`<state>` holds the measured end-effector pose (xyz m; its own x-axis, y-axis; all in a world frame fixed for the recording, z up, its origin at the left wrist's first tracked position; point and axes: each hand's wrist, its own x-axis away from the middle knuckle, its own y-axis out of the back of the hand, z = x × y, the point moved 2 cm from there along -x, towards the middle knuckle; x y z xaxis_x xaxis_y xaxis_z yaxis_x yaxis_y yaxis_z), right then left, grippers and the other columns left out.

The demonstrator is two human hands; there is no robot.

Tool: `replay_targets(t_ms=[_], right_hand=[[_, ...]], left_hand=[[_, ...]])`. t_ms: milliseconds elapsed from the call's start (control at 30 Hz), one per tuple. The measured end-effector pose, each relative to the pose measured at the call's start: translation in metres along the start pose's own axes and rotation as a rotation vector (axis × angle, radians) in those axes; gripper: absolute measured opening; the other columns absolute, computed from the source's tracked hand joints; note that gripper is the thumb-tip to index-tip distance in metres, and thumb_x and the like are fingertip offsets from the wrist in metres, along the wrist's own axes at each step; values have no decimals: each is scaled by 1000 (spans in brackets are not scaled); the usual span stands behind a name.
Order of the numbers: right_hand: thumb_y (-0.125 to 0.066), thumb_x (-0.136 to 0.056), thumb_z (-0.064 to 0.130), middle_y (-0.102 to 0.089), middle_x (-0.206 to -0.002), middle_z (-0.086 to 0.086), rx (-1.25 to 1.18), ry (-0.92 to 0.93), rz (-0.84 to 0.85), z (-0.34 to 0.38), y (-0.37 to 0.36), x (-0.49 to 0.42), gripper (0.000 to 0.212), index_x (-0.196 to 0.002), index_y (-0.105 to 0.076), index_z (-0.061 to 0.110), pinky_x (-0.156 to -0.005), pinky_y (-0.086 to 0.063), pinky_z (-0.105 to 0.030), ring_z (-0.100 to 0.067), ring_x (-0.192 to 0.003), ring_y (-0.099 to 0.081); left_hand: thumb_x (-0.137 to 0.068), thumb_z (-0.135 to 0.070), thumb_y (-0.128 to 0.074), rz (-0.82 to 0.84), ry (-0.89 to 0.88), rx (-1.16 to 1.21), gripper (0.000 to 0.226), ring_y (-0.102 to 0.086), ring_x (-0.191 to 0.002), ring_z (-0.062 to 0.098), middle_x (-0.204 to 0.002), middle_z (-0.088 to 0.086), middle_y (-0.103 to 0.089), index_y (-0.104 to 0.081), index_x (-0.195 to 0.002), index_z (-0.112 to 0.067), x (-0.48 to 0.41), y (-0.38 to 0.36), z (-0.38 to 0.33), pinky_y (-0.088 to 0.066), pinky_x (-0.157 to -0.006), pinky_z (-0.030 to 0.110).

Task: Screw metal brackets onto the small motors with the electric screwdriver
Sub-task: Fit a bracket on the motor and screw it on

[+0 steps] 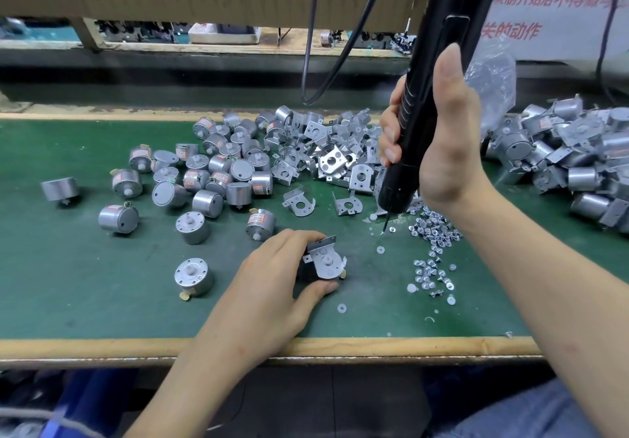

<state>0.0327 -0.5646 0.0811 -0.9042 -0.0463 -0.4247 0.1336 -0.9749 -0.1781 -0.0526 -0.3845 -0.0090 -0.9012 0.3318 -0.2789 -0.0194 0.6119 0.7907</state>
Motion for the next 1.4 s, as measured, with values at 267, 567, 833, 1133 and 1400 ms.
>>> replay_targets(t_ms=[267,567,833,1133,1400], right_hand=[[-65,-61,85,-47,-54,-1,-21,-31,37,-3,-5,4,78,-79,-52,10,-49,-37,-27,-19,-42,-41],[-64,-60,87,-48,-55,-3,-9,-43,39,-5,-8,7,79,-78,-52,10,-49,-37,-28,-20,-43,-42],[-65,-58,88,-47,-54,-3,-20,-53,38,-7,-9,7,81,-77,-52,10,-49,-36,-28,-20,-42,-41],[-65,-58,89,-46,-55,-4,-8,-42,27,-8,-11,8,85,-80,-49,8,-48,-35,-28,-20,-42,-41],[-64,-59,88,-47,-54,-3,-12,-37,26,-8,-12,9,83,-79,-51,9,-48,-36,-27,-19,-42,-41]], left_hand=[[-84,-34,-76,1,5,-3,45,-42,-90,-20,-98,-32,-43,-57,-123,-23,0,0,0,-31,-81,1],[-84,-35,-76,4,12,-3,44,-43,-91,-19,-98,-30,-44,-57,-122,-25,0,-1,0,-32,-82,2],[-84,-35,-76,2,8,0,43,-43,-92,-19,-97,-34,-43,-57,-122,-24,-1,-1,0,-31,-82,2],[-84,-35,-75,-3,9,-1,44,-44,-90,-18,-97,-32,-43,-57,-123,-24,0,-2,1,-32,-81,2],[-84,-35,-76,-5,3,2,44,-45,-88,-18,-97,-35,-42,-56,-123,-25,0,-2,2,-32,-80,3]])
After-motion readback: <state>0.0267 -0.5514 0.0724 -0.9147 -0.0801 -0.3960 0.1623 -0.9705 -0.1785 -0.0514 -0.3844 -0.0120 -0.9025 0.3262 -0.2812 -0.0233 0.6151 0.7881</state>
